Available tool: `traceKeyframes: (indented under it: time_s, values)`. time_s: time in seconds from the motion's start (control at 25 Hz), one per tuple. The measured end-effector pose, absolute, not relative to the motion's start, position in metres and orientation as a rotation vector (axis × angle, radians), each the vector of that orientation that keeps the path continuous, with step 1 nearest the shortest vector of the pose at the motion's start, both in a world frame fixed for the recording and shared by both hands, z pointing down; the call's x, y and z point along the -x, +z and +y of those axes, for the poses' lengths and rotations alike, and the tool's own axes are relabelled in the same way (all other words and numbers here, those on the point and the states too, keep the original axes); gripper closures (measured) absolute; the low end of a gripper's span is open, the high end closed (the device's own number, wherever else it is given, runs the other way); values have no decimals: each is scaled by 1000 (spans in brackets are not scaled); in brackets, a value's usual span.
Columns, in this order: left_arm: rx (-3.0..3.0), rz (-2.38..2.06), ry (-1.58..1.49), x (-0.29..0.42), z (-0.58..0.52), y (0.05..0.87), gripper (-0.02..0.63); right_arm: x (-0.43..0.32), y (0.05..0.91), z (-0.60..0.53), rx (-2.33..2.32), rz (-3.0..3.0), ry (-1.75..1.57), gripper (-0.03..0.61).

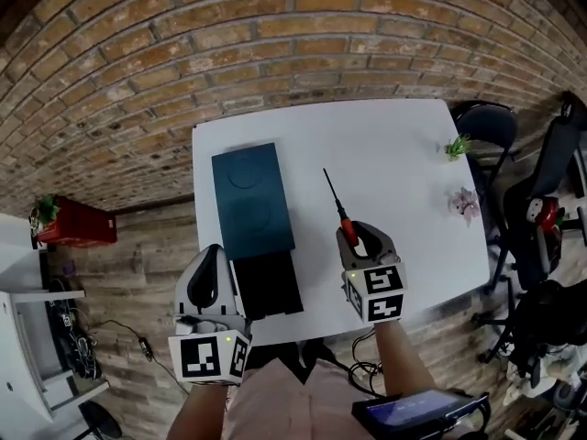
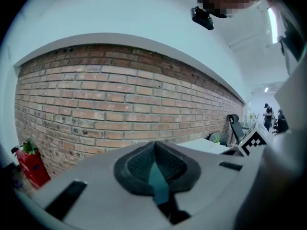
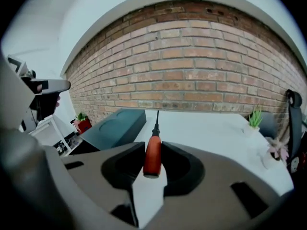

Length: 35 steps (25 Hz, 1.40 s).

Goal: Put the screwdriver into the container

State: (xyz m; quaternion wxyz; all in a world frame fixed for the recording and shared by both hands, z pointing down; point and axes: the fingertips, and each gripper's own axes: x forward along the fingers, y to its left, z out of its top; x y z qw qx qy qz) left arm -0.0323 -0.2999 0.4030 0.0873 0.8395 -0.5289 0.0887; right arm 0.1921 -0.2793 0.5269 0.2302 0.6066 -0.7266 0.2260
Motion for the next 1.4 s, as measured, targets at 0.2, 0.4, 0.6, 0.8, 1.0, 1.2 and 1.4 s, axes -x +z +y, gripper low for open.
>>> traceKeyframes:
  time_s: [0.2, 0.4, 0.6, 0.8, 1.0, 1.2, 1.4]
  values:
    - [-2561, -1661, 157, 27, -285, 361, 601, -186, 453, -293, -1697, -2135, 438, 468]
    - [-2572, -1716, 104, 33, -248, 327, 601, -165, 396, -269, -1673, -2224, 333, 468]
    - [-2573, -1809, 27, 41, -222, 301, 601, -152, 358, -253, -1639, -2307, 224, 468]
    - [-2523, -1893, 15, 62, -184, 296, 601, -133, 345, -229, -1576, -2359, 175, 468]
    - [-2446, -1954, 45, 80, -151, 305, 601, -113, 350, -204, -1486, -2402, 168, 468]
    - [-2399, -1972, 72, 94, -137, 314, 601, -97, 367, -190, -1411, -2399, 199, 468]
    - [-2362, -1961, 88, 108, -142, 329, 601, -83, 392, -188, -1345, -2372, 253, 468]
